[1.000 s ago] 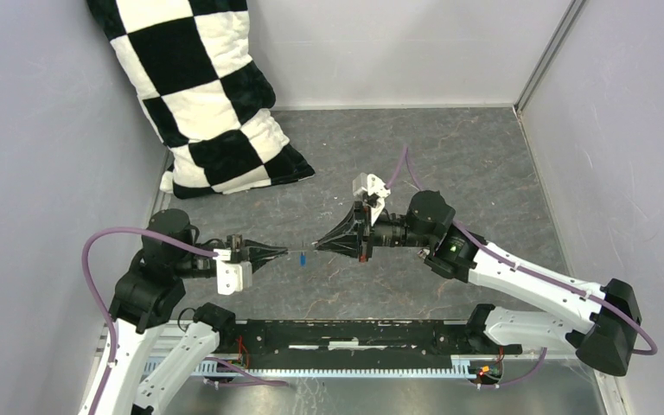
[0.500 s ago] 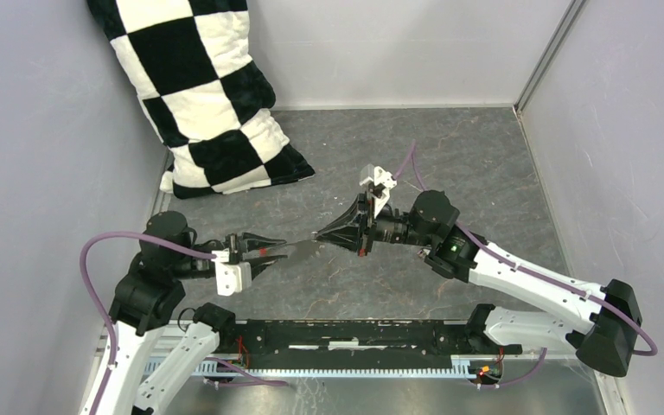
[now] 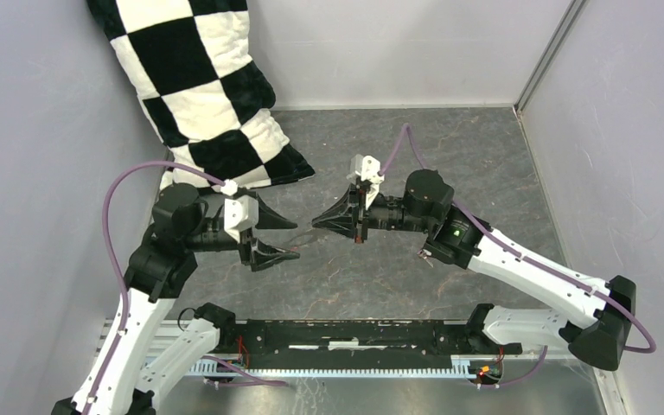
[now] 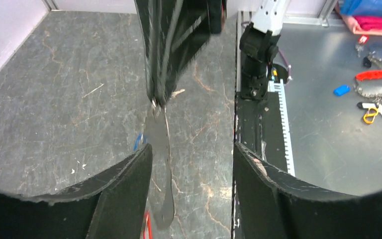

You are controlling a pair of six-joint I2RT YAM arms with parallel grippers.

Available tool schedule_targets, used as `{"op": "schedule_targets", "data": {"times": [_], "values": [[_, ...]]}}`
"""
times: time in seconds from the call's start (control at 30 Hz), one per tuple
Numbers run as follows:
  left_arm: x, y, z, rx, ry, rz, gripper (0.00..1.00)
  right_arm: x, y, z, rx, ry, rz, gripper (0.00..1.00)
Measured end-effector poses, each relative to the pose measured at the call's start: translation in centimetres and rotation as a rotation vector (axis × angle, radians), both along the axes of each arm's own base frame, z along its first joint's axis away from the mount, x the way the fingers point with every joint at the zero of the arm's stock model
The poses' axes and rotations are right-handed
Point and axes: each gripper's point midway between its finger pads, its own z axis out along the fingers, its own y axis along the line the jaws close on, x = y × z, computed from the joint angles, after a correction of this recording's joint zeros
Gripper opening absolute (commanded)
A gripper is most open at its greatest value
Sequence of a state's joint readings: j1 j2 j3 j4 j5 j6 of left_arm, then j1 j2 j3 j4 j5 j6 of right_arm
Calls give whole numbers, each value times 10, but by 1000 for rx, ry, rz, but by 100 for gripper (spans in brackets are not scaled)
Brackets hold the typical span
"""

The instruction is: Put the keys on the keyring

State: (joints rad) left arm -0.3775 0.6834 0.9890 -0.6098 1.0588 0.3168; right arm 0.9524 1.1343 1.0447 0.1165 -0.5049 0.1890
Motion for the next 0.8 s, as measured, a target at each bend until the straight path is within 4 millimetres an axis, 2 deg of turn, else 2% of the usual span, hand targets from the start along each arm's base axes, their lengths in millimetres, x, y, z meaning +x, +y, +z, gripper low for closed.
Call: {"op": "schedule_targets", "data": {"times": [0.17,0.27,0.57,0.8], "values": [[7,-3,26,-31,-3,16,51,1,2,-22,-86,-18,17,1],[9,-4,34,-34,-13,11,48,-1,1,-25,-94,-22,34,1],[18,-5,6,50,2,-11,42,-15,6,-28,-94,0,123,1],[23,-9,-2,62,39,-41,41,-18,10,-40,-125,36,159,1]]}}
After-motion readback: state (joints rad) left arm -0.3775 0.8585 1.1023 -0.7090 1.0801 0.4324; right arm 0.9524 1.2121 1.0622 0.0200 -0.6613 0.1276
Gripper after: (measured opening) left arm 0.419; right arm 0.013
